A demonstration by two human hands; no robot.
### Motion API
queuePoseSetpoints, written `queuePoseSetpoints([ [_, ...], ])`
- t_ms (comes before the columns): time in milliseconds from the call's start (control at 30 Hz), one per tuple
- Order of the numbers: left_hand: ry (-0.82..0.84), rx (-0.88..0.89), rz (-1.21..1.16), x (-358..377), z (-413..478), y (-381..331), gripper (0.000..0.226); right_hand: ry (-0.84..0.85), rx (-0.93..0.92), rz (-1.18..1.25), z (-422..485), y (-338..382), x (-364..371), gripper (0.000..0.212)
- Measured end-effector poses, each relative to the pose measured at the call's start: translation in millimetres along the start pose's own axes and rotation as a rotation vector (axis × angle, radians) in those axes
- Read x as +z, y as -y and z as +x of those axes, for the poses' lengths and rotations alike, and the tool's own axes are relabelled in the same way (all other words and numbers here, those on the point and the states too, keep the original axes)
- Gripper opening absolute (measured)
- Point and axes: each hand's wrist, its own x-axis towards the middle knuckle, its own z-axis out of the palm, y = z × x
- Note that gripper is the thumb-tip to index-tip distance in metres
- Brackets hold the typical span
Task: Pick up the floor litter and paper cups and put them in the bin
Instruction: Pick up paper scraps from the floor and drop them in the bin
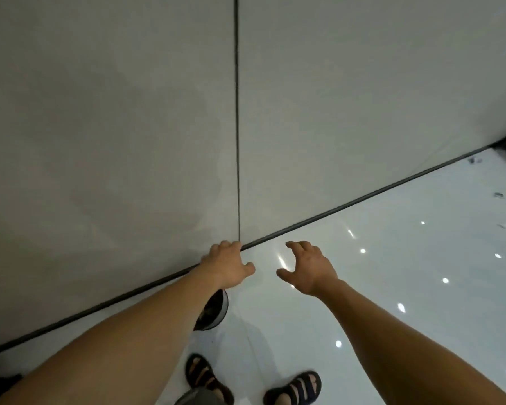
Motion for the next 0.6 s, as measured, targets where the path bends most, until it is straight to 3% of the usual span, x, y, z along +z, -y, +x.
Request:
queuePoseSetpoints([
  [333,0.020,0.375,0.358,57.1,-10.9,-284.6,0.074,-0.191,0.349,0.132,-136.2,-225.2,-73.0,0.079],
  [600,0.085,0.620,0.489,106.6,-19.1,-448.5,0.073,-0.310,0.666,0.301,-219.7,-361.0,-92.6,0.079],
])
